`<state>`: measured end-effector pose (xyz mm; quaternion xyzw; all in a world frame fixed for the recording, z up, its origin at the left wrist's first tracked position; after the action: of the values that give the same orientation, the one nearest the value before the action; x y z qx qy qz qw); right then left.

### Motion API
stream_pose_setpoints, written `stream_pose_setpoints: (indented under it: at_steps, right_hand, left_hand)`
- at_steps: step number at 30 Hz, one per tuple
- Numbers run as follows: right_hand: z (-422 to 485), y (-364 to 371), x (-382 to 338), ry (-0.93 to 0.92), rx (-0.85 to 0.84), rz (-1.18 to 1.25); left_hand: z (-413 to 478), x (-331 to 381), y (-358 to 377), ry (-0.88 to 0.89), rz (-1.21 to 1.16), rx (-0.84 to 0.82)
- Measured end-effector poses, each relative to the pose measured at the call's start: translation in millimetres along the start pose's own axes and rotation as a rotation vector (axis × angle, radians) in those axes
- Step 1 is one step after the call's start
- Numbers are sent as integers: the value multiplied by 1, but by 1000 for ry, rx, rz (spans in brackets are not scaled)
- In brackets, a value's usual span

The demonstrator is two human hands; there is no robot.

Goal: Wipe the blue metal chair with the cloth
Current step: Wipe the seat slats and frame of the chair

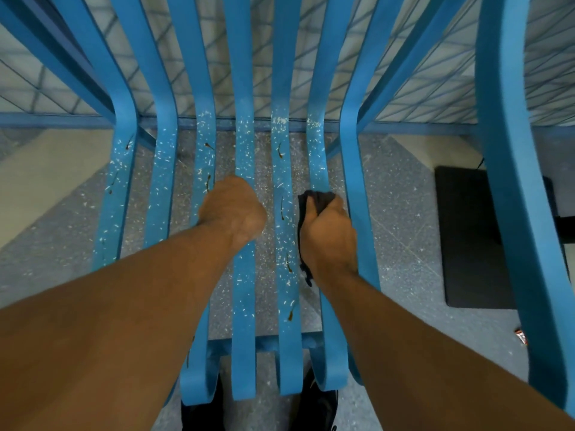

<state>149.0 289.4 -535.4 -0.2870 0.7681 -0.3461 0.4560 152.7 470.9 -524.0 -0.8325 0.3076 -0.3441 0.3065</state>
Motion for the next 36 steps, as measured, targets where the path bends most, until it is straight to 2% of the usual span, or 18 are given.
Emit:
stream_pose_setpoints:
  at_steps: [3, 8, 22, 32, 36]
  right_hand:
    - [-27, 0, 9, -118, -81, -22]
    - [-81, -3, 39, -46, -188, -56]
    - [27, 5, -3, 147, -10, -50]
    - [32, 5, -29, -193, 43, -68]
    - [-9, 5, -3, -166, -50, -80]
  left_hand:
    - [-2, 1, -1, -8, -2, -2]
    - [-1, 4, -3, -26, 75, -28]
    - [7, 4, 1, 10, 52, -81]
    - [6, 5, 0, -11, 40, -73]
    - [5, 6, -1, -19, 41, -80]
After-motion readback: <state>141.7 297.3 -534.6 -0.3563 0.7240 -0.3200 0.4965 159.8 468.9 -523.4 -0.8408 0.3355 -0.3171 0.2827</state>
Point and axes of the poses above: each hand's wrist, its own z-axis towards the middle knuckle, its own y-axis out of the palm, x = y × z, the point moved 7 cm from there along z, towards the middle knuckle, and after that the axes turned 2 degrees about y, right-handed, at the moved point
